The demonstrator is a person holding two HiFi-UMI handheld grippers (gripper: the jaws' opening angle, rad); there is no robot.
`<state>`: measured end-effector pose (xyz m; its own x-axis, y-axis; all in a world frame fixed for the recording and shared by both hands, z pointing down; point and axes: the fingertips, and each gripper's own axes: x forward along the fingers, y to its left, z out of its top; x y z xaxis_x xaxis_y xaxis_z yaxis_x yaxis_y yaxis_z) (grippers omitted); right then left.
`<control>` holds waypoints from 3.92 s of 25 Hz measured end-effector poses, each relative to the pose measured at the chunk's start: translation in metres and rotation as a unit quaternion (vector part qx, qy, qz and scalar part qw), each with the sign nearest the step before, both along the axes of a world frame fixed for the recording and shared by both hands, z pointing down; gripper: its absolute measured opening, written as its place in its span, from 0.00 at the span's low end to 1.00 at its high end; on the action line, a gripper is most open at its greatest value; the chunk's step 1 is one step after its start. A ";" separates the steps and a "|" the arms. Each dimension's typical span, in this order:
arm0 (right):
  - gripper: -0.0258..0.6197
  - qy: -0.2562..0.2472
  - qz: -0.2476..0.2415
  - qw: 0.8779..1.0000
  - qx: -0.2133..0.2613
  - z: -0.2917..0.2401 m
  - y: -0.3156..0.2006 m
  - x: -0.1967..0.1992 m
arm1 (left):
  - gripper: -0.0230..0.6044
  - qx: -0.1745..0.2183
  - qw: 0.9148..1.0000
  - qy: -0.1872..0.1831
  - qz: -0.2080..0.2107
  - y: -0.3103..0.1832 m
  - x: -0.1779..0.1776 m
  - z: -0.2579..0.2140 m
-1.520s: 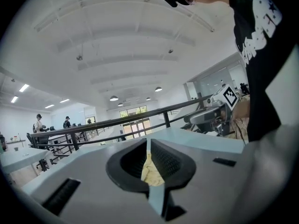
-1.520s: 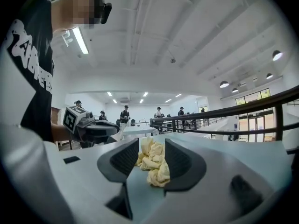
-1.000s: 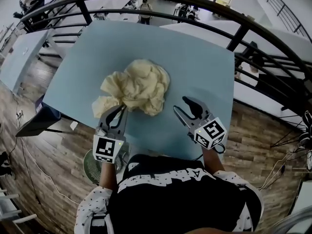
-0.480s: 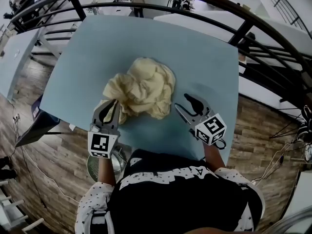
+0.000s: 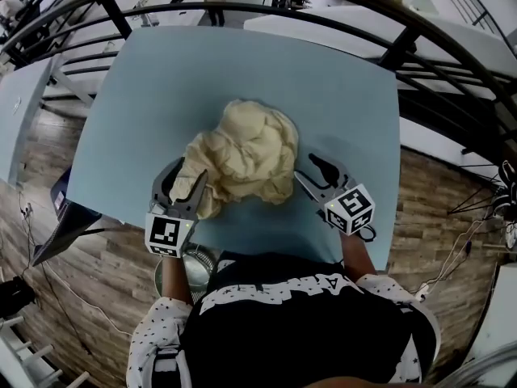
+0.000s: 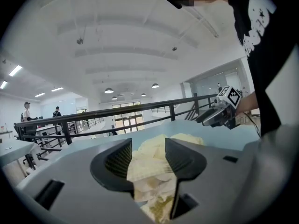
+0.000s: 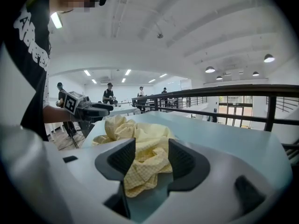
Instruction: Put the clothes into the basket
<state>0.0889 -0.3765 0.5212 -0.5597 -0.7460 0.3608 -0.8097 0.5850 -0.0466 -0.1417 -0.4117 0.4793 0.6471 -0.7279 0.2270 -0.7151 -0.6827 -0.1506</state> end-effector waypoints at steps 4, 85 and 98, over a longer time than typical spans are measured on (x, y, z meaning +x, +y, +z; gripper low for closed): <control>0.38 0.001 -0.002 1.000 -0.001 0.003 -0.004 -0.004 | 0.39 -0.024 1.000 0.008 0.014 -0.007 -0.003 0.016; 0.18 -0.060 -0.032 0.990 -0.123 0.073 -0.050 -0.099 | 0.11 -0.126 0.972 -0.001 0.197 -0.033 0.102 0.096; 0.17 -0.074 -0.032 0.992 -0.093 0.051 -0.043 -0.097 | 0.11 -0.130 0.975 0.030 0.179 -0.022 0.107 0.076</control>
<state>-0.0085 -0.4192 0.5718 -0.6603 -0.6357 0.4000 -0.7480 0.6043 -0.2744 -0.0350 -0.4337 0.5557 0.8669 -0.3755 0.3280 -0.4259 -0.8997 0.0958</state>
